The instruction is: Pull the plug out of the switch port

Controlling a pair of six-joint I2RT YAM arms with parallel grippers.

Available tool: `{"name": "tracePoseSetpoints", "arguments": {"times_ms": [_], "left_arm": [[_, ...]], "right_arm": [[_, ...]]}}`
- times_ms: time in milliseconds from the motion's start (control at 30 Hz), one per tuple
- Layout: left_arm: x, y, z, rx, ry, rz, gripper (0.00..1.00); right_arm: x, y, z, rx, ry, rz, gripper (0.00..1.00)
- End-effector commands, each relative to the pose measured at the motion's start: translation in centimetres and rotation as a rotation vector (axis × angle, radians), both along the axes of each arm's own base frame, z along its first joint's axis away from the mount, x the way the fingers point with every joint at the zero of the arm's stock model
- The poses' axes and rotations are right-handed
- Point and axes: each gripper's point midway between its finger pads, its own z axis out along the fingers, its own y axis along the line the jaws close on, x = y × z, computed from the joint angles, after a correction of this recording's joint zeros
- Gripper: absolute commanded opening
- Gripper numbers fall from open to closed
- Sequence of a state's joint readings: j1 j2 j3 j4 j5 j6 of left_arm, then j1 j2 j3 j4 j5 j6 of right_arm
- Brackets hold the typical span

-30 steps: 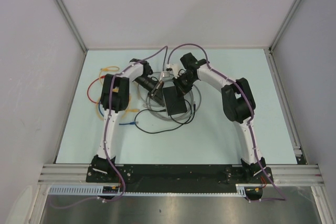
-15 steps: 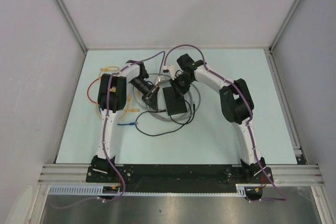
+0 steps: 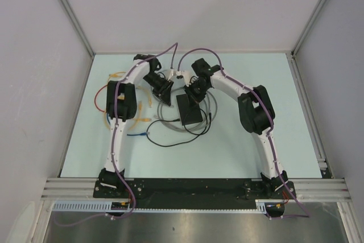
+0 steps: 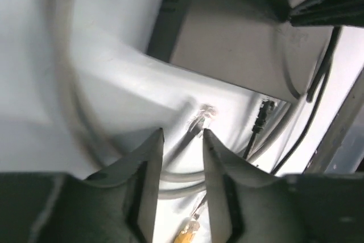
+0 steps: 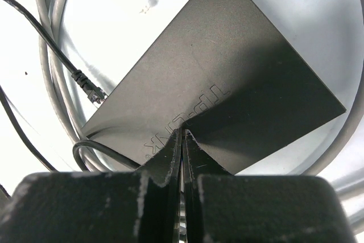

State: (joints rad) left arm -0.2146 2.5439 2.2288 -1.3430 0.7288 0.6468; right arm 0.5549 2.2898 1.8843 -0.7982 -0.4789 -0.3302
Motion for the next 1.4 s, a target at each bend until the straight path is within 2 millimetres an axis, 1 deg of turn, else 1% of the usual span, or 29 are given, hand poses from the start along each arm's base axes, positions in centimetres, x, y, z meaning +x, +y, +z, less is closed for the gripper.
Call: {"name": "tracePoseSetpoints", "arguments": {"times_ms": [0, 33, 67, 100, 133, 167, 200, 233, 267, 333, 367, 400, 433, 467, 500, 533, 567, 600, 667, 700, 767, 800, 967, 1000, 1033, 1100, 1133, 1267, 1367], "left_arm": [[4.9, 0.9, 4.6, -0.021, -0.233, 0.131, 0.43], [4.5, 0.5, 7.4, -0.081, -0.277, 0.159, 0.48], [6.6, 0.3, 9.1, -0.142, -0.366, 0.225, 0.50], [6.7, 0.2, 10.9, -0.184, -0.406, 0.249, 0.52], [6.5, -0.2, 12.2, -0.232, -0.425, 0.253, 0.57], [5.9, -0.7, 14.2, -0.288, -0.445, 0.251, 0.59], [5.6, -1.0, 14.9, -0.313, -0.437, 0.246, 0.59], [5.3, -1.4, 16.0, -0.351, -0.429, 0.233, 0.60], [4.5, -1.6, 15.5, -0.355, -0.369, 0.231, 0.60], [3.5, -1.7, 14.9, -0.365, -0.304, 0.218, 0.62], [2.7, -1.7, 14.2, -0.360, -0.263, 0.212, 0.63], [2.3, -1.6, 13.7, -0.354, -0.248, 0.213, 0.67], [1.6, -1.4, 12.2, -0.340, -0.222, 0.219, 0.68], [1.2, -1.3, 12.4, -0.334, -0.235, 0.228, 0.69], [1.0, -1.1, 12.0, -0.328, -0.241, 0.239, 0.70], [0.5, -1.0, 10.5, -0.317, -0.224, 0.265, 0.71], [0.1, -0.9, 10.8, -0.318, -0.234, 0.268, 0.70], [-0.8, -0.9, 10.0, -0.317, -0.208, 0.267, 0.67], [-1.9, -0.7, 9.2, -0.305, -0.182, 0.248, 0.63], [-2.8, -0.5, 8.3, -0.290, -0.143, 0.246, 0.62], [-3.5, -0.4, 7.3, -0.282, -0.117, 0.231, 0.60], [-4.2, -0.4, 6.5, -0.280, -0.078, 0.229, 0.60], [-4.7, -1.2, 5.6, -0.330, 0.000, 0.204, 0.57], [-4.6, -1.6, 6.1, -0.334, 0.019, 0.193, 0.57], [-4.7, -1.8, 4.8, -0.328, 0.050, 0.181, 0.57], [-4.7, -2.2, 4.5, -0.323, 0.072, 0.161, 0.57], [-4.8, -2.2, 3.5, -0.311, 0.086, 0.156, 0.57], [-5.2, -2.4, 2.1, -0.300, 0.135, 0.159, 0.58], [-5.4, -2.6, 1.7, -0.298, 0.154, 0.157, 0.57]], "right_arm": [[-4.4, -6.6, -9.4, -0.333, 0.181, -0.004, 0.01], [-4.4, -6.6, -9.4, -0.332, 0.181, -0.003, 0.01], [-4.4, -6.7, -9.3, -0.333, 0.181, -0.005, 0.01], [-4.6, -6.8, -9.3, -0.336, 0.183, -0.007, 0.02], [-4.6, -6.9, -9.2, -0.337, 0.182, -0.007, 0.01], [-4.6, -6.9, -9.2, -0.336, 0.183, -0.007, 0.02], [-4.6, -6.9, -9.2, -0.336, 0.184, -0.009, 0.01], [-4.6, -6.8, -9.3, -0.335, 0.186, -0.011, 0.01], [-4.6, -6.7, -9.3, -0.334, 0.183, -0.008, 0.01], [-4.5, -6.5, -9.4, -0.330, 0.183, -0.007, 0.01], [-4.6, -6.4, -9.4, -0.331, 0.184, -0.006, 0.02], [-4.6, -6.5, -9.4, -0.332, 0.187, -0.008, 0.01], [-4.5, -6.5, -9.4, -0.331, 0.186, -0.011, 0.01], [-4.5, -6.5, -9.3, -0.330, 0.187, -0.011, 0.01], [-4.6, -6.6, -9.4, -0.331, 0.188, -0.011, 0.01], [-4.6, -6.6, -9.4, -0.329, 0.190, -0.014, 0.01], [-4.6, -6.6, -9.4, -0.328, 0.191, -0.015, 0.02], [-4.6, -6.6, -9.4, -0.327, 0.192, -0.016, 0.01], [-4.6, -6.6, -9.5, -0.326, 0.195, -0.017, 0.01], [-4.6, -6.4, -9.5, -0.323, 0.195, -0.015, 0.01], [-4.6, -6.5, -9.5, -0.323, 0.198, -0.018, 0.01], [-4.6, -6.4, -9.5, -0.321, 0.198, -0.019, 0.02], [-4.6, -6.3, -9.6, -0.321, 0.199, -0.020, 0.02], [-4.6, -6.4, -9.6, -0.320, 0.201, -0.021, 0.02], [-4.6, -6.4, -9.7, -0.320, 0.202, -0.021, 0.02], [-4.6, -6.4, -9.7, -0.320, 0.202, -0.021, 0.02], [-4.5, -6.5, -9.7, -0.321, 0.202, -0.024, 0.02], [-4.6, -6.6, -9.7, -0.325, 0.202, -0.025, 0.02], [-4.7, -6.6, -9.7, -0.329, 0.202, -0.024, 0.02]]}}
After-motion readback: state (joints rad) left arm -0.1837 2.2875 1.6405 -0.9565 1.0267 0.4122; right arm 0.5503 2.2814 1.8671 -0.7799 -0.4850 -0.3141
